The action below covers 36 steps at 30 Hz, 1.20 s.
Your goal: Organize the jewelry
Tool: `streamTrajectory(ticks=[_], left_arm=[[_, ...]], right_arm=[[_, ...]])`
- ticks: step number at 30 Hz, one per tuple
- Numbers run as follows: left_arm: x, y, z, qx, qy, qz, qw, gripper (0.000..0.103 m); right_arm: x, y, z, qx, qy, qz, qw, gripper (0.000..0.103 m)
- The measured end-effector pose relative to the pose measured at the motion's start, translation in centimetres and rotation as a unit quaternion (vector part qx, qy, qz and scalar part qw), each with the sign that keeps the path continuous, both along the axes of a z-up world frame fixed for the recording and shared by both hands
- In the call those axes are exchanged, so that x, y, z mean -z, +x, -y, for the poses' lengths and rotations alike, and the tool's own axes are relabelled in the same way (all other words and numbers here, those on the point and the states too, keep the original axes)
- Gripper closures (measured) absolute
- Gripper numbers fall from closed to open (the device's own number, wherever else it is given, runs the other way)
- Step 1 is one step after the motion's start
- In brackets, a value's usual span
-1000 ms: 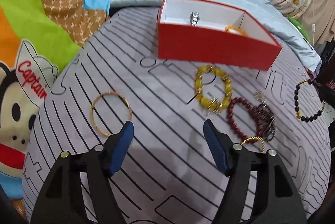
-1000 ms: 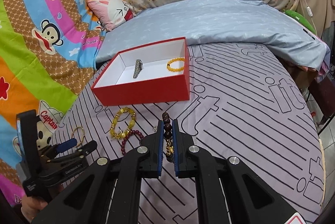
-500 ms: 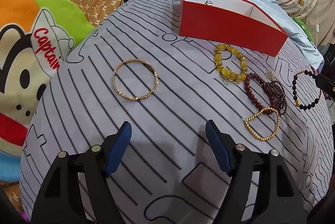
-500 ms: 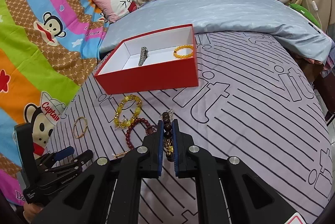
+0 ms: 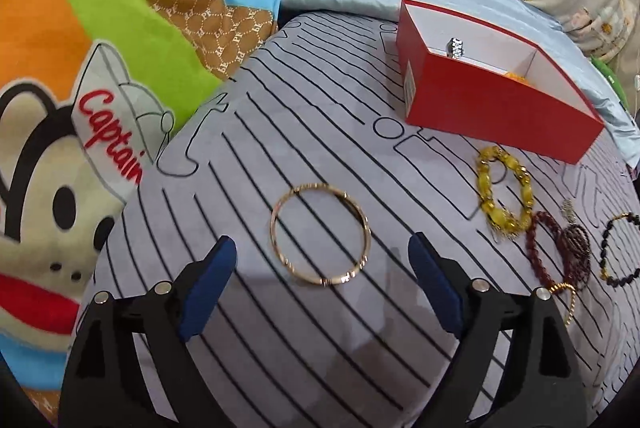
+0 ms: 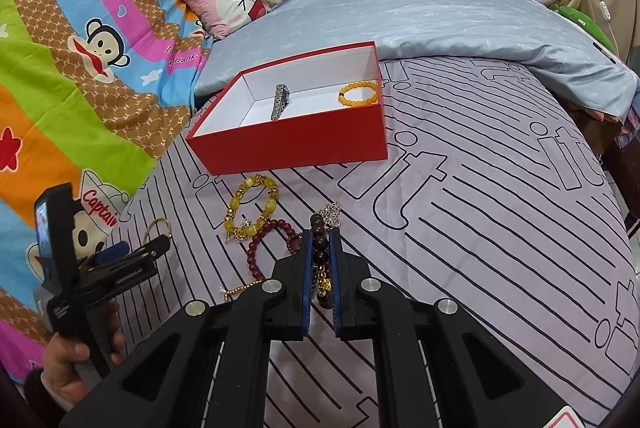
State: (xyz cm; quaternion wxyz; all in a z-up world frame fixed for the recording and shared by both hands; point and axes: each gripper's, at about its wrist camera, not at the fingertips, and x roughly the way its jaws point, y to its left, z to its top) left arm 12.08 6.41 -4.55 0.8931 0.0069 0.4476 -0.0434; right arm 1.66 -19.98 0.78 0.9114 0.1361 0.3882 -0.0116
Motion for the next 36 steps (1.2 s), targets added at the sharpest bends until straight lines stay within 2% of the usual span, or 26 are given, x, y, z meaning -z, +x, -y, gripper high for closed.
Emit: streamTrajectory(ticks=[1, 3, 6, 8, 9, 19, 23, 29, 33, 36], left_arm=[[0.3, 0.4, 0.1, 0.001, 0.004, -0.004, 1.0000, 0.020], [0.7, 0.9, 0.2, 0.007, 0.002, -0.015, 0.9999, 0.032], [0.9, 0.7, 0.4, 0.009, 0.014, -0.008, 0.9998, 0.037], [0.9, 0.7, 0.3, 0.010, 0.013, -0.005, 0.9999, 0.047], [0.8, 0.6, 0.3, 0.009, 0.012, -0.005, 0.9999, 0.049], [-0.6, 0.1, 0.6, 0.021, -0.014, -0.005, 0.9997, 0.049], [-2.8, -0.8, 1.7, 0.042, -0.022, 0.012, 0.9988, 0.049], [-7.4, -1.0, 4.5, 0.083, -0.031, 0.050, 0.9948, 0.049], [-10.1, 0.5, 6.5, 0.110, -0.051, 0.066, 0.9904, 0.049], [-11.7, 2.1, 8.6, 0.128, -0.049, 0.088, 0.9867, 0.049]], right_arm=[[0.0, 0.0, 0.0, 0.000, 0.000, 0.000, 1.000, 0.096], [0.0, 0.0, 0.0, 0.000, 0.000, 0.000, 1.000, 0.096], [0.1, 0.1, -0.1, 0.000, 0.000, -0.001, 1.000, 0.096], [0.0, 0.2, -0.1, 0.000, 0.001, -0.001, 1.000, 0.096], [0.0, 0.3, -0.2, 0.000, 0.000, -0.001, 1.000, 0.096], [-0.3, 0.8, -0.6, -0.005, 0.000, 0.001, 1.000, 0.096], [-1.1, 1.0, -0.4, -0.010, 0.001, 0.012, 1.000, 0.096], [-3.9, 2.5, 0.6, -0.016, -0.001, 0.045, 0.999, 0.096], [-5.9, 4.8, 1.4, -0.024, -0.004, 0.064, 0.998, 0.096], [-6.9, 7.2, 1.6, -0.034, -0.005, 0.069, 0.997, 0.096]])
